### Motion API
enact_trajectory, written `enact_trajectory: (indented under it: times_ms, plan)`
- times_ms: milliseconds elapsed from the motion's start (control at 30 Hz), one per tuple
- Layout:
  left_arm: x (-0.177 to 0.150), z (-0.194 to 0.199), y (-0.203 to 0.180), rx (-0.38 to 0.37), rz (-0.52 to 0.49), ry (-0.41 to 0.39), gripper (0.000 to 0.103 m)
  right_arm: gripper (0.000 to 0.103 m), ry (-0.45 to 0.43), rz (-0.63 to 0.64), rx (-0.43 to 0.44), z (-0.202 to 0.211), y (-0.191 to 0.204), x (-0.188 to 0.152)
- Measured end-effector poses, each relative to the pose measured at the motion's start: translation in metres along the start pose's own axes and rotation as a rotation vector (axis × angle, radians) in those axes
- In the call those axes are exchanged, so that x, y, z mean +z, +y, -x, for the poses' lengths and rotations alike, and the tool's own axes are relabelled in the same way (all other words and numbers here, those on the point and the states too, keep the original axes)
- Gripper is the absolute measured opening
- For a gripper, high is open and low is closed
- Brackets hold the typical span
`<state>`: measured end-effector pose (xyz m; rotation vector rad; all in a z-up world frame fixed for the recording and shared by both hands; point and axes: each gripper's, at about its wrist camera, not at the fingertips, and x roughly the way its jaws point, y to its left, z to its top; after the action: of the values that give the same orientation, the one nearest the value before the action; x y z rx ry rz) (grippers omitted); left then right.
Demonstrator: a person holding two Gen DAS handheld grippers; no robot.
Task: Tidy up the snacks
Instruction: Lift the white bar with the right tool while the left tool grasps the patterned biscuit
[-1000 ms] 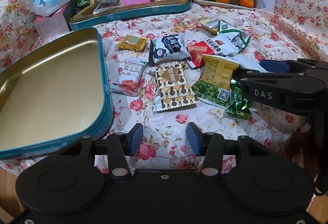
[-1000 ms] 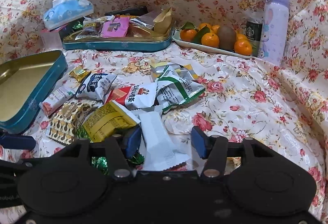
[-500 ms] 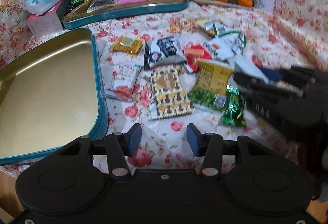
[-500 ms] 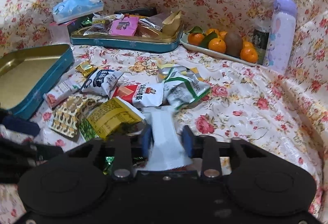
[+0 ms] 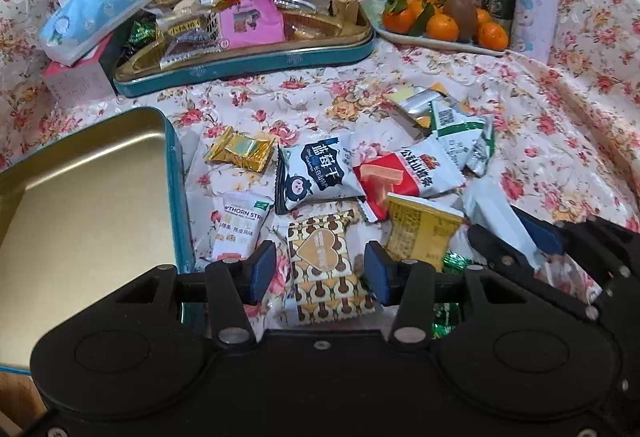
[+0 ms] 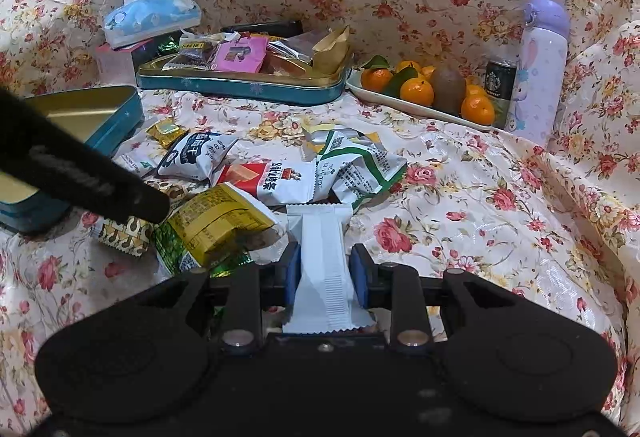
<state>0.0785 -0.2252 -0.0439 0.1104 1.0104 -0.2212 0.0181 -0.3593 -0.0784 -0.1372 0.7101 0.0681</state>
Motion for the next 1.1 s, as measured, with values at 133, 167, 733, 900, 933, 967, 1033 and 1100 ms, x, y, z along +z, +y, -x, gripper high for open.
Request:
enact_trajectory:
  times_ms: [133, 167, 733, 900, 933, 967, 1033, 1100]
  plan:
    - [0.004, -0.011, 0.004, -0.008, 0.039, 0.044, 0.055, 0.030, -0.004, -0.008, -0.004, 0.000, 0.000, -0.001]
    - [0.005, -0.015, 0.007, -0.020, 0.058, 0.062, 0.054, 0.030, -0.004, -0.009, -0.005, 0.000, 0.001, -0.001]
    - [-0.023, 0.005, 0.011, -0.051, 0.023, 0.109, 0.042, 0.028, 0.074, -0.106, -0.134, 0.022, -0.007, -0.012]
    - [-0.031, 0.009, 0.007, -0.024, -0.012, 0.096, 0.043, 0.029, 0.090, -0.131, -0.142, 0.033, -0.007, -0.018]
    - [-0.031, 0.008, 0.006, -0.021, -0.015, 0.094, 0.043, 0.029, 0.090, -0.136, -0.144, 0.033, -0.007, -0.019]
    - [-0.030, 0.007, 0.005, -0.021, -0.014, 0.093, 0.043, 0.030, 0.090, -0.136, -0.146, 0.032, -0.006, -0.018]
    - [-0.029, 0.006, 0.004, -0.019, -0.010, 0.092, 0.043, 0.032, 0.090, -0.136, -0.152, 0.029, -0.006, -0.016]
    - [-0.028, 0.005, 0.005, -0.020, -0.007, 0.092, 0.043, 0.039, 0.091, -0.152, -0.153, 0.026, -0.008, -0.014]
